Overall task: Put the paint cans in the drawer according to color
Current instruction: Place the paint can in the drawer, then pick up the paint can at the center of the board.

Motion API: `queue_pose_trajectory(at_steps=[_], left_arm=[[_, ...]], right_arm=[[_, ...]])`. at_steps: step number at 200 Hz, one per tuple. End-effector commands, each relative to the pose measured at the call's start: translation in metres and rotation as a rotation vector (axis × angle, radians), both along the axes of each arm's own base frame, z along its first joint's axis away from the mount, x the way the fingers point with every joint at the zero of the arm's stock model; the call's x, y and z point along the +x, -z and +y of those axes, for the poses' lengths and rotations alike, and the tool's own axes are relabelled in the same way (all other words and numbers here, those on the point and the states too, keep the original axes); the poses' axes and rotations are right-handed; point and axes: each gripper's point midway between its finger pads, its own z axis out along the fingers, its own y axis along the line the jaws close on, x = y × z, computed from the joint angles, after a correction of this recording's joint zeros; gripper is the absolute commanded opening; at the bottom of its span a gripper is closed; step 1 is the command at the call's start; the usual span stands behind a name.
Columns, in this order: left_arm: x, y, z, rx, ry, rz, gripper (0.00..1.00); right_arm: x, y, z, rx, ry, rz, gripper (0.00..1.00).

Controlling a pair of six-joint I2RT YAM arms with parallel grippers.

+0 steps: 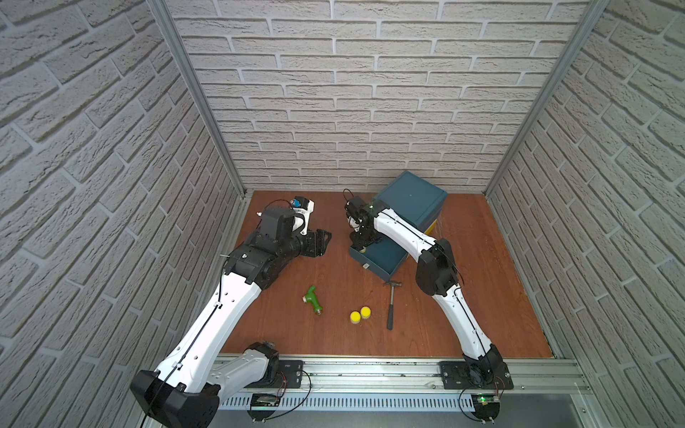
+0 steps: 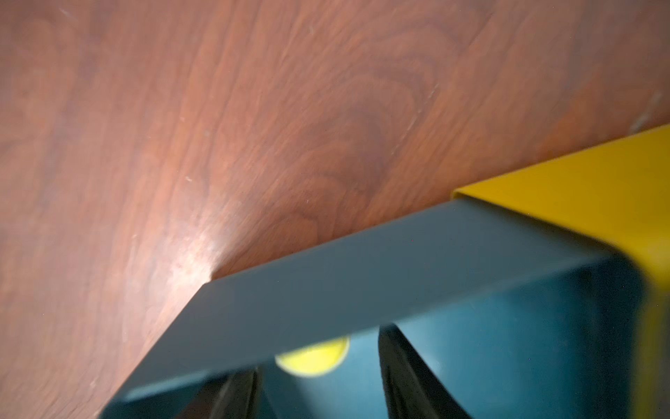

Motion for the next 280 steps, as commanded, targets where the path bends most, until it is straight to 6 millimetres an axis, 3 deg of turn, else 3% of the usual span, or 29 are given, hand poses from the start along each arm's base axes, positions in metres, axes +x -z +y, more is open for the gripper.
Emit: queue_pose_trajectory(at_steps=[1,27,52,58,87,132,159,208,280], left_arm=[[0.007,-0.023,-0.001,-0.025,-0.015,-0.07,0.7],[0.007,-0.024,0.002,-0.024,-0.029,-0.08,0.7],[0.006,-0.026,0.005,-0.035,-0.049,-0.092,0.7],[0.006,-0.027,0.006,-0.038,-0.054,-0.097,0.7],[0.005,-0.031,0.009,-0.045,-0.067,-0.111,0.7],[0.004,-0.036,0.01,-0.056,-0.069,-0.12,0.71],[0.003,-0.039,0.008,-0.06,-0.063,-0.121,0.71],[0.001,-0.043,0.01,-0.062,-0.065,-0.124,0.71],[-0.002,-0.043,0.011,-0.068,-0.072,-0.119,0.71]], right_arm=[[-0.017,-0.08,0.006,0.072,-0.012,-0.111,0.53],[-0.063,-0.097,0.017,0.079,-0.107,-0.11,0.54],[-0.127,-0.095,0.029,0.069,-0.235,-0.056,0.54],[-0.144,-0.103,0.029,0.08,-0.261,-0.057,0.55],[-0.205,-0.088,0.018,0.061,-0.309,0.023,0.58],[-0.263,-0.049,-0.001,0.028,-0.348,0.145,0.65],[-0.274,-0.014,0.0,-0.007,-0.349,0.193,0.66],[-0.262,0.016,0.01,-0.053,-0.37,0.201,0.67],[-0.246,0.035,0.018,-0.095,-0.372,0.179,0.64]])
